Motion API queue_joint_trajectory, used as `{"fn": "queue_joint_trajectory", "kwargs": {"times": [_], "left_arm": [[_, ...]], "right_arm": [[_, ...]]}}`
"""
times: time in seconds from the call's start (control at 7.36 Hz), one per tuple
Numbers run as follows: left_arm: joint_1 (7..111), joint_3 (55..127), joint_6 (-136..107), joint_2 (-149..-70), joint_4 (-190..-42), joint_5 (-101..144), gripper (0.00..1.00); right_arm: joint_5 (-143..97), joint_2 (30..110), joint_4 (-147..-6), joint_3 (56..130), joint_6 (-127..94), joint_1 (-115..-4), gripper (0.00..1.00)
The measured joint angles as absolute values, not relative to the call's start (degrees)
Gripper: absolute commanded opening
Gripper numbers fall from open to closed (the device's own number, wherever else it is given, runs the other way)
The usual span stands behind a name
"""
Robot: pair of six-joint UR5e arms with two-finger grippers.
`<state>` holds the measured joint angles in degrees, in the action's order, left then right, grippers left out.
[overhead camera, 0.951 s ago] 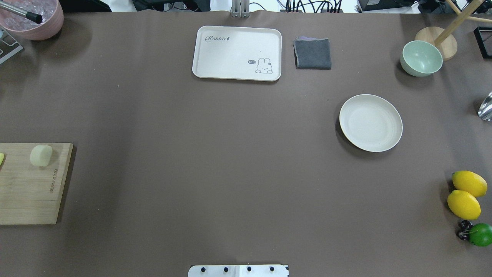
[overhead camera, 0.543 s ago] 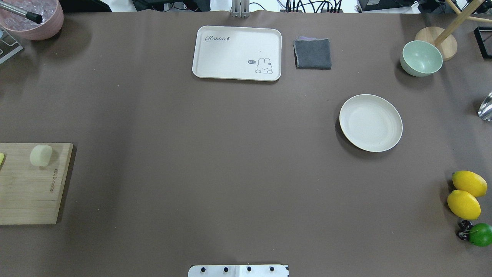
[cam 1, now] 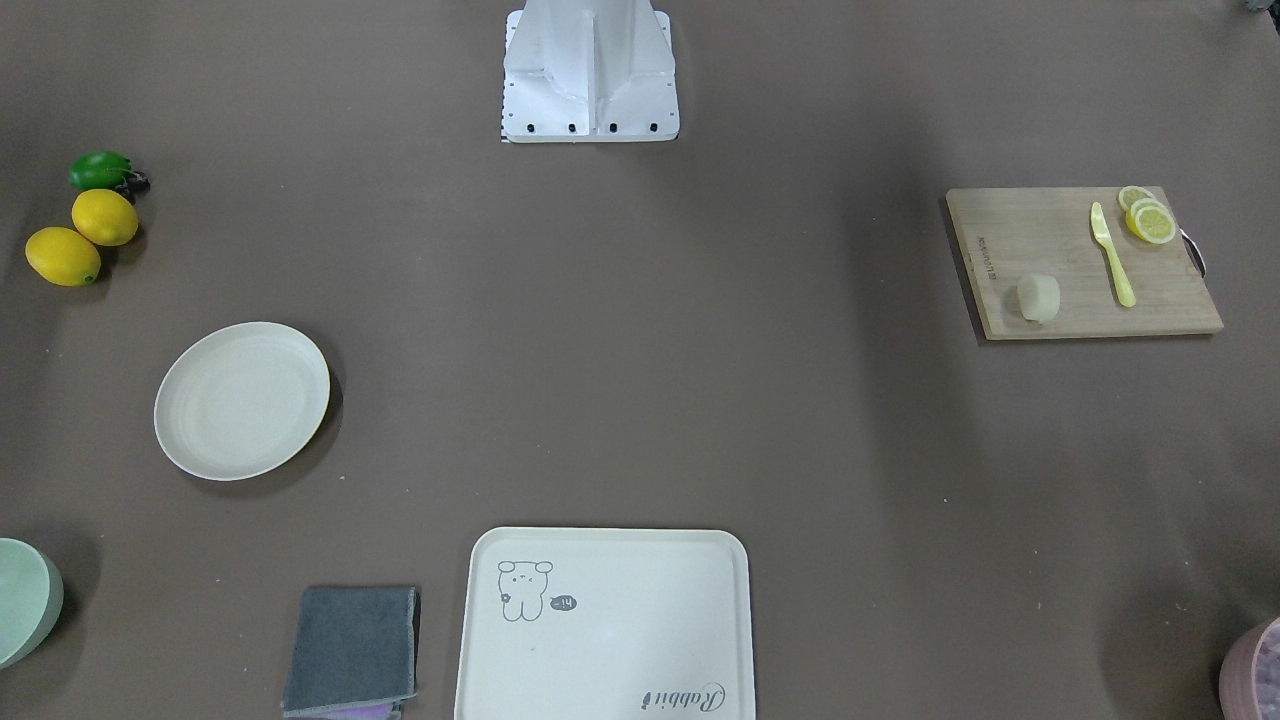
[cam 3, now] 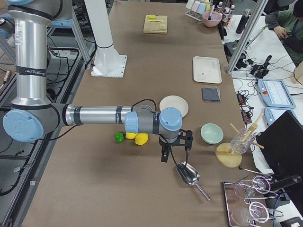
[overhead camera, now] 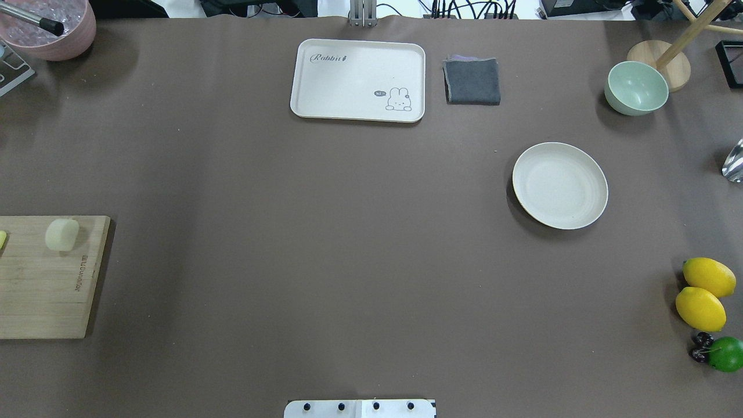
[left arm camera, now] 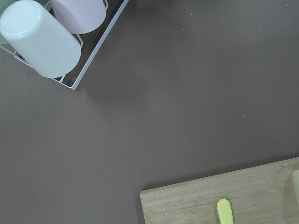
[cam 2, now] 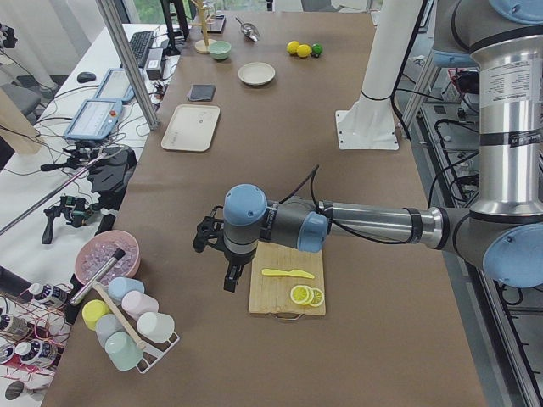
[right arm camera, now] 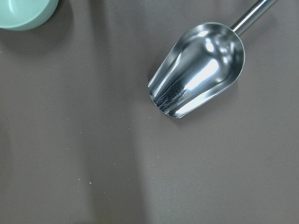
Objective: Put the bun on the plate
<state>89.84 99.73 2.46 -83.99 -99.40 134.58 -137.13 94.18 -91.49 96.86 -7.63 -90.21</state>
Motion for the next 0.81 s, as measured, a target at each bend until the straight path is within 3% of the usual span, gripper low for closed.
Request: {"fn": "queue_joint_trajectory", "kwargs": {"times": [0.81], "left_arm": [[90.55, 97.33, 2.63, -84.0, -106.93, 134.56, 0.98]], "right_arm": [[-137.15, 94.3, -91.49, 96.86, -7.64, -90.18, 1.0]]}}
